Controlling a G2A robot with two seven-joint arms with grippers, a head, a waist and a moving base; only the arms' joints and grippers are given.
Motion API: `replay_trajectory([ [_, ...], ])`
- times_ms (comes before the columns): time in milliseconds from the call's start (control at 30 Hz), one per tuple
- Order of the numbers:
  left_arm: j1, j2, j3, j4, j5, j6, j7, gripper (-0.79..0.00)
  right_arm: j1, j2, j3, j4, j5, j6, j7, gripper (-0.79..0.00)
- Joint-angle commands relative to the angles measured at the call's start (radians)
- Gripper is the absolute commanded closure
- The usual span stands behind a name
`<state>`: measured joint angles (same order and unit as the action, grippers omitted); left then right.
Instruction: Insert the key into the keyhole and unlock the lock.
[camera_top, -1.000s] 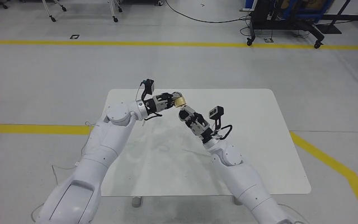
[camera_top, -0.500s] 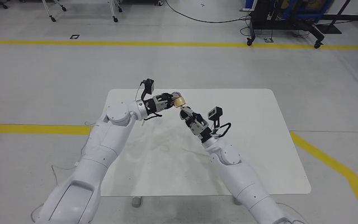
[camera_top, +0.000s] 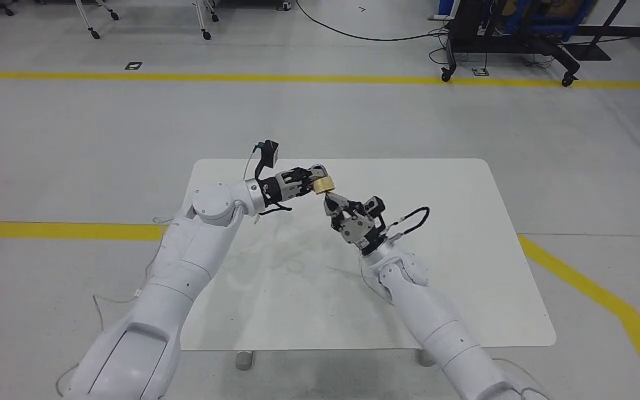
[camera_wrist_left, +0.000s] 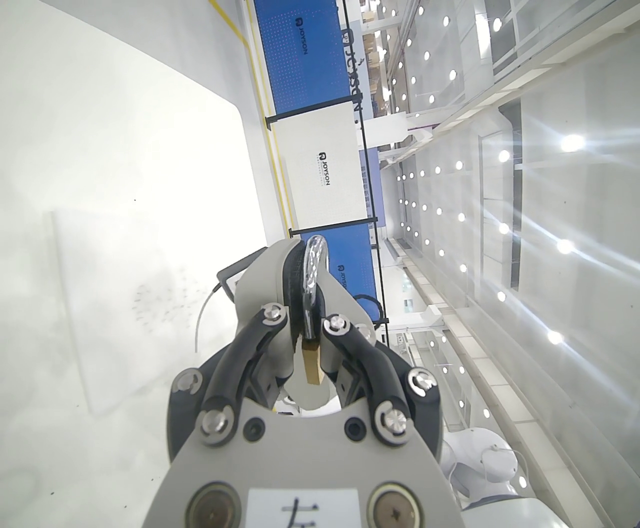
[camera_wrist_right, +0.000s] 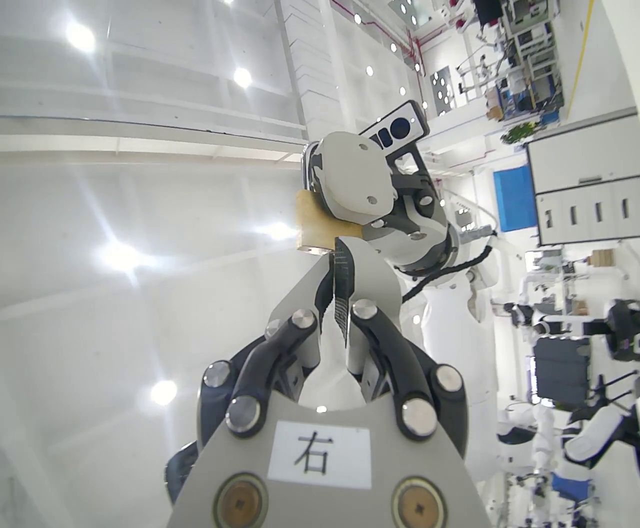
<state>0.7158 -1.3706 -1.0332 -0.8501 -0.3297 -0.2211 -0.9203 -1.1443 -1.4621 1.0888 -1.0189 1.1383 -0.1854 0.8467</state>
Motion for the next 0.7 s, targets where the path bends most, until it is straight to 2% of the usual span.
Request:
replay_trajectory([
  [0,0.002,0.000,0.000,-0.003,0.003,-0.005,0.002,0.000,0.010,-0.003,0.003,0.026,0.064,0.073,0.054,0.000],
  [100,0.004,0.001,-0.001,-0.006,0.006,-0.009,0.004,0.000,0.029,-0.006,0.007,0.065,0.093,0.111,0.091,0.000],
  [233,0.006,0.001,-0.002,-0.008,0.008,-0.010,0.008,0.000,0.046,-0.011,0.003,0.097,0.071,0.076,0.095,0.000],
  [267,0.006,0.001,-0.003,-0.008,0.007,-0.008,0.008,0.000,0.049,-0.012,0.002,0.102,0.056,0.057,0.091,-0.123],
  [300,0.007,0.001,-0.004,-0.008,0.004,-0.006,0.007,0.000,0.051,-0.012,0.000,0.105,0.033,0.032,0.081,-0.209],
  [367,0.007,0.001,-0.007,-0.005,-0.006,-0.001,0.003,0.000,0.051,-0.013,-0.005,0.101,-0.006,-0.011,0.068,-0.320],
  [533,0.007,0.001,-0.015,0.002,-0.021,0.004,0.007,0.000,0.035,-0.009,-0.004,0.073,-0.142,-0.146,-0.003,-0.336],
  [667,0.005,0.000,-0.017,0.010,-0.026,0.014,0.009,0.000,0.011,-0.001,0.005,0.029,-0.309,-0.285,-0.122,-0.342],
])
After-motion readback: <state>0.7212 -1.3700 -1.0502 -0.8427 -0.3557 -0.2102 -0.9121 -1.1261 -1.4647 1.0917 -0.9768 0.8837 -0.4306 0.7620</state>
